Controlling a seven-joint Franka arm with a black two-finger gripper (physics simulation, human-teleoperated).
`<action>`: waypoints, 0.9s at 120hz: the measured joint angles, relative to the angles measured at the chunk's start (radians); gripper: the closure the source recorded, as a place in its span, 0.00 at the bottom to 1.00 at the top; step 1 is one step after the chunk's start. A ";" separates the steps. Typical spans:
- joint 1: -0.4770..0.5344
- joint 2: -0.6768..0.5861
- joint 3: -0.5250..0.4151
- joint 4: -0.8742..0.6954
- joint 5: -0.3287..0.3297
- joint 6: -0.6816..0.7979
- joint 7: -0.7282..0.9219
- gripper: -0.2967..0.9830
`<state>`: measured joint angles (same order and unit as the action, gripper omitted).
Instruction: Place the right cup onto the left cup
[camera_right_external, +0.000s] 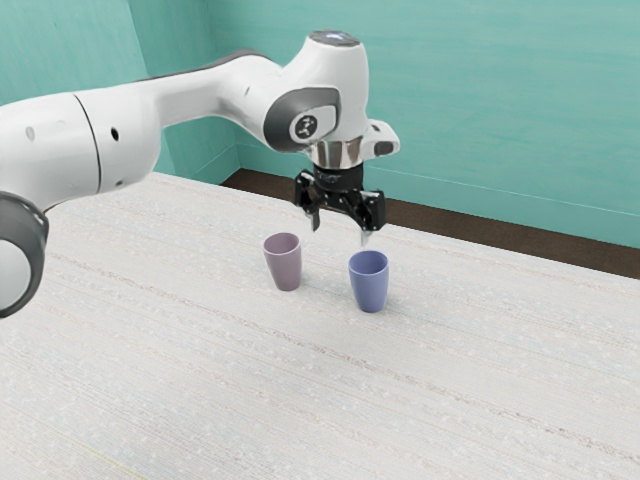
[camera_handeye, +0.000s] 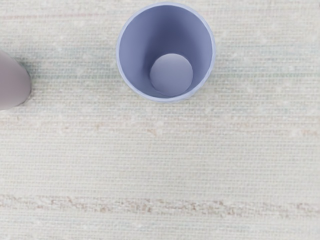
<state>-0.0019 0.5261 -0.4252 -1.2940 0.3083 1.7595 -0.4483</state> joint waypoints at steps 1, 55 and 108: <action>0.000 0.003 -0.003 0.002 0.003 0.000 -0.005 0.23; -0.025 0.176 -0.033 0.126 0.130 0.070 -0.180 0.23; -0.075 0.284 -0.033 0.189 0.206 0.180 -0.241 0.23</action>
<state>-0.0768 0.8101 -0.4581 -1.1045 0.5147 1.9397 -0.6896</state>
